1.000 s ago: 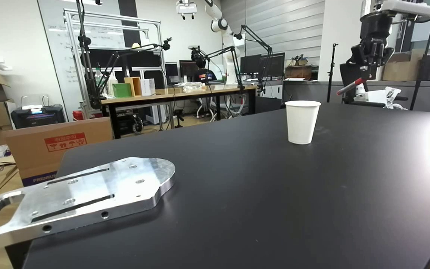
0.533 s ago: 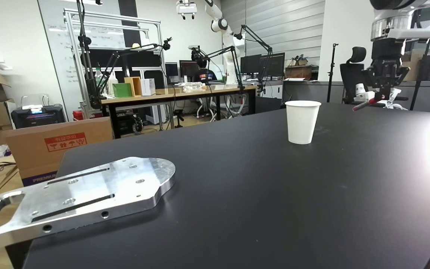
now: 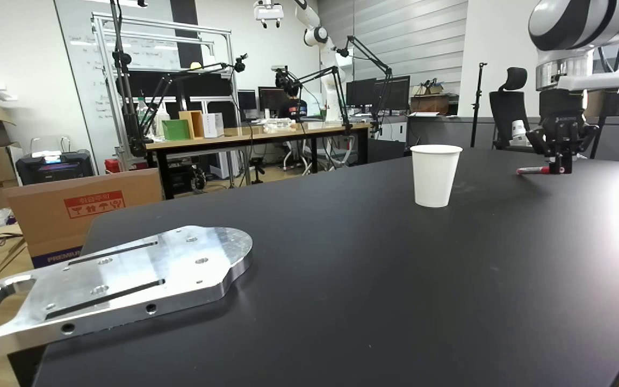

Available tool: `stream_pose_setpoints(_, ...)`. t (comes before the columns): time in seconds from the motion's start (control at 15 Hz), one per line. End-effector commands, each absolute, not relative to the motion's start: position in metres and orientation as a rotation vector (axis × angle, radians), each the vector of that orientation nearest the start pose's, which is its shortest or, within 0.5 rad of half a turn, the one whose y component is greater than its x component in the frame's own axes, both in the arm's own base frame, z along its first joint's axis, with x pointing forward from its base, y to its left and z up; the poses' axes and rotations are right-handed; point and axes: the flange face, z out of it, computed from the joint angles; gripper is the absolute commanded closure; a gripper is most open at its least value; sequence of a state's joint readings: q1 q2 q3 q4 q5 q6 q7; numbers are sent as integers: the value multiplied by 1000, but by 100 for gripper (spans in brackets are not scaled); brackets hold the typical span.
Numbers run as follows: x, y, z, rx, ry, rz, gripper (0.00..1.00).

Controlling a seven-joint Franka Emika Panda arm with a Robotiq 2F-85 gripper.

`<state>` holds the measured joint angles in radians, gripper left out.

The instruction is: Remove the marker from the cup and put it on the table

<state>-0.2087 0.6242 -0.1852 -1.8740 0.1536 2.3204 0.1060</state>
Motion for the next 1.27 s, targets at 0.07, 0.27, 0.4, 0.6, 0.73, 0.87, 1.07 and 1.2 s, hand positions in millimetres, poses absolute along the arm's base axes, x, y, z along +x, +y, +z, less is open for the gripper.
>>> stream_pose_setpoints(0.07,573,-234,153,-2977,978,307,95)
stream_pose_setpoints(0.27,570,-231,159,-2976,947,333,53)
stream_pose_setpoints(0.4,565,-227,173,-2975,916,351,40)
stream_pose_setpoints(0.6,559,-214,200,-2977,857,336,20)
stream_pose_setpoints(0.73,555,-205,217,-2971,795,333,6)
stream_pose_setpoints(0.87,566,-211,205,-2971,810,338,18)
stream_pose_setpoints(1.07,560,-202,217,-2966,767,353,1)
stream_pose_setpoints(1.2,557,-202,216,-2966,759,361,1)
